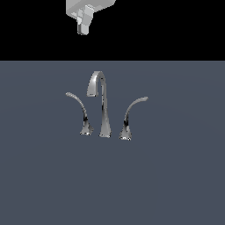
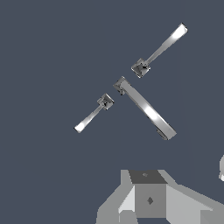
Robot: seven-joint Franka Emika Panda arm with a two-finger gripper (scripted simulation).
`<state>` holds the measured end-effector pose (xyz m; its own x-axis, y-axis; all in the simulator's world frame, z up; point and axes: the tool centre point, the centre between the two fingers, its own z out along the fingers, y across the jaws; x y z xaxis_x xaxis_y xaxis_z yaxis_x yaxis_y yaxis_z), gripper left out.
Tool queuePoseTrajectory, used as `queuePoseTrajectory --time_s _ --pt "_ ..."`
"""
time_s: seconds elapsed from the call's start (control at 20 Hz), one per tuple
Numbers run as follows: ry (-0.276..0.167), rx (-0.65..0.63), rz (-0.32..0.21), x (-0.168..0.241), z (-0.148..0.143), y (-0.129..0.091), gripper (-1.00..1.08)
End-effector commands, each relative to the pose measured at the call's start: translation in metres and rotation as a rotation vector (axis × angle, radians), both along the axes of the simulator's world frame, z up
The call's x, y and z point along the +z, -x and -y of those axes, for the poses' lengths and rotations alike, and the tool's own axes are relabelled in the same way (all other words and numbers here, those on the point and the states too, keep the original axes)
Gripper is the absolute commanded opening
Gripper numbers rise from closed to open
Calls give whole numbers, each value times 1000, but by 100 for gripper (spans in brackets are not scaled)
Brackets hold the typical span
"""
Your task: Turn on the faucet by rotating a designated handle.
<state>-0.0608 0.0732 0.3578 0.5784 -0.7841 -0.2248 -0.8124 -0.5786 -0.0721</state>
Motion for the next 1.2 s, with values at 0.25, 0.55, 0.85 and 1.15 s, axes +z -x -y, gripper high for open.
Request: queuePoseTrajectory --time_s 0.25,0.55,0.85,1.15 --pt "38 -194 -43 -42 -18 -32 -100" --pt "81 -348 -65 -77 -32 -55 -100" --pt "131 -499 -72 -113 -45 -75 -100" --pt "182 -642 -61 -146 -56 -92 -100"
